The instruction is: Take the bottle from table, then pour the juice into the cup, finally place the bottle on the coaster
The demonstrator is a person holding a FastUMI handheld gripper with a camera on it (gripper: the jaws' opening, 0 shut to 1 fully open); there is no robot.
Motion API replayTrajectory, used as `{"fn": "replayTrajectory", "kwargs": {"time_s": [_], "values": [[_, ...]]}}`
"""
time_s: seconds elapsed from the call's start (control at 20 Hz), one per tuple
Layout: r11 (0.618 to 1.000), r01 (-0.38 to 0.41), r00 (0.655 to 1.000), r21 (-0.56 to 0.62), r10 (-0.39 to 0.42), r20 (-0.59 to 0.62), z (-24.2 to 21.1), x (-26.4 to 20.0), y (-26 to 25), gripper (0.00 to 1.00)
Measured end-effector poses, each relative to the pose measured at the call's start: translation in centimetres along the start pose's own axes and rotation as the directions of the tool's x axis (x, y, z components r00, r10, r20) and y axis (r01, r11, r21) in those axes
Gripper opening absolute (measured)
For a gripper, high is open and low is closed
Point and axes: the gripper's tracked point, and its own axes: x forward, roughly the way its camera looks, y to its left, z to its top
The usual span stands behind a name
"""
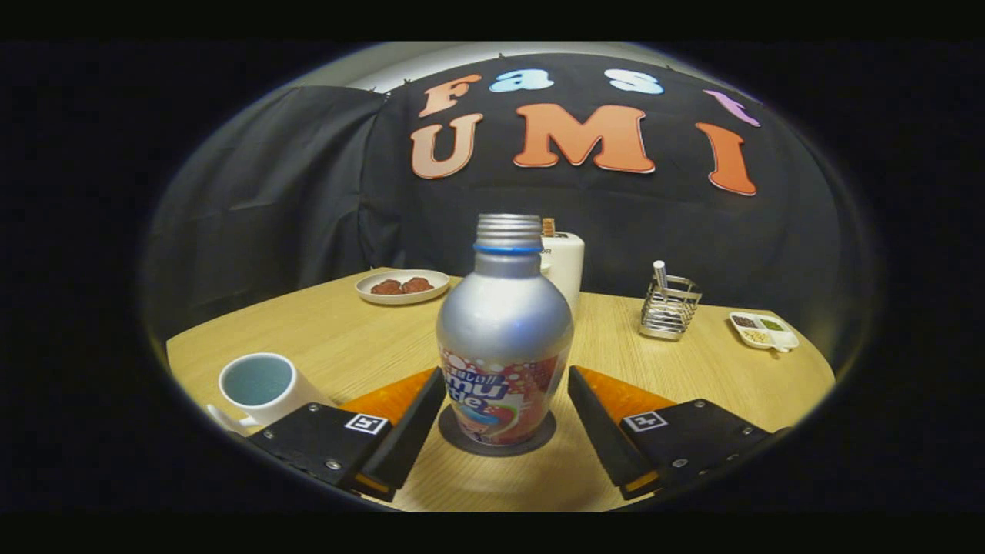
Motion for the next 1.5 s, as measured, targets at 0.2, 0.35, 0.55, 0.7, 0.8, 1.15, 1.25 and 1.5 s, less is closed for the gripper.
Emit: {"fn": "replayTrajectory", "kwargs": {"time_s": [0.2, 0.35, 0.55, 0.7, 0.8, 1.15, 1.25, 1.5], "values": [[1.000, 0.002, 0.996, 0.016, -0.003, 0.084, 3.5, -3.4, -0.3, 0.98], [0.999, 0.031, 0.990, 0.025, -0.034, 0.136, 5.4, -6.9, -1.0, 0.97], [0.997, 0.060, 0.976, 0.047, -0.069, 0.208, 7.4, -11.8, -1.7, 0.97], [0.992, 0.117, 0.959, 0.055, -0.128, 0.254, 8.9, -15.6, -3.5, 0.97], [0.987, 0.147, 0.952, 0.058, -0.158, 0.263, 9.3, -18.2, -4.3, 0.97], [0.973, 0.221, 0.916, 0.071, -0.232, 0.327, 10.4, -25.8, -6.4, 0.97], [0.969, 0.224, 0.905, 0.104, -0.247, 0.347, 10.8, -27.6, -7.1, 0.97], [0.960, 0.245, 0.879, 0.136, -0.279, 0.387, 11.0, -30.2, -8.6, 0.97]]}}
